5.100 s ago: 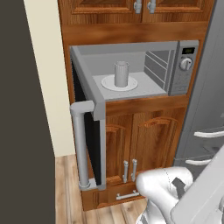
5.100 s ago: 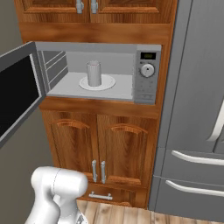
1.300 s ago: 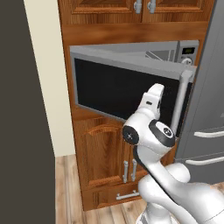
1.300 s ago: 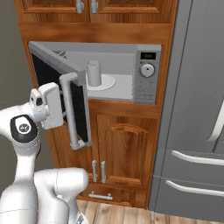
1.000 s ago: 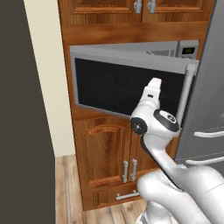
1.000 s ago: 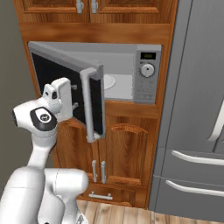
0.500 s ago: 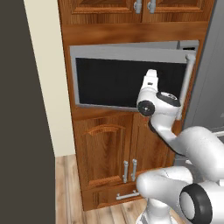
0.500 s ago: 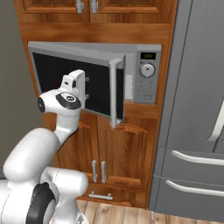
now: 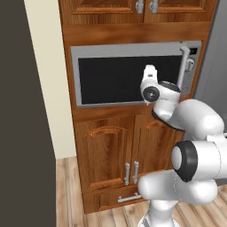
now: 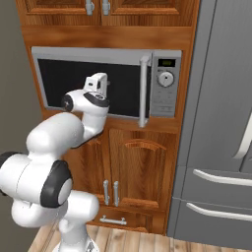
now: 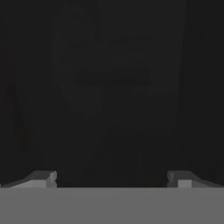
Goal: Place the microwavable item in the microwave. Then, close the microwave door and press the start button.
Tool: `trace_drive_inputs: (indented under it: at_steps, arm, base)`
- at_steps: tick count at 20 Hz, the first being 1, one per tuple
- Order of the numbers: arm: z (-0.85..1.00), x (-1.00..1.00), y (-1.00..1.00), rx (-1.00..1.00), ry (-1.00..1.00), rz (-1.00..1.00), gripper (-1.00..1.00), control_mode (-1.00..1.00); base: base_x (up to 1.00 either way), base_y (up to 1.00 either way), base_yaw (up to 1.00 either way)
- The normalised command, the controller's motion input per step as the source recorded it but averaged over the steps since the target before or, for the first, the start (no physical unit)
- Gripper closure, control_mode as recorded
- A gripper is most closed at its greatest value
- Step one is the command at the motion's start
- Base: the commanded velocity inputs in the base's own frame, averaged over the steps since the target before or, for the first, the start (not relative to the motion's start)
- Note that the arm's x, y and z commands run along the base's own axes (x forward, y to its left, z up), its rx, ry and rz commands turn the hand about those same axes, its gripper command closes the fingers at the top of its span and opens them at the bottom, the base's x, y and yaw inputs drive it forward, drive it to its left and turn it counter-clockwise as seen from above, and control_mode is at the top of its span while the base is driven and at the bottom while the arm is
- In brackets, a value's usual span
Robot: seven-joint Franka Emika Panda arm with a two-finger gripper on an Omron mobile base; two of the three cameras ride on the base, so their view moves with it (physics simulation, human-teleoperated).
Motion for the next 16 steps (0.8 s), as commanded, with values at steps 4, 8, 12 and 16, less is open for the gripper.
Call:
trace_drive_inputs:
  at_steps: [4,8,12,16]
  arm:
    - [0.0,0.61,-0.02,0.01,0.09,0.06,-1.0,-1.0]
    - [0.0,0.52,0.0,0.0,0.08,0.05,-1.0,-1.0]
    - [0.0,0.44,0.0,0.0,0.12,0.06,-1.0,-1.0]
    - [0.0,0.04,-0.08,0.01,0.12,0.06,-1.0,-1.0]
  base:
    - [0.0,0.0,0.0]
    - [0.0,0.0,0.0]
    - [0.0,0.0,0.0]
    - [0.0,0.0,0.0]
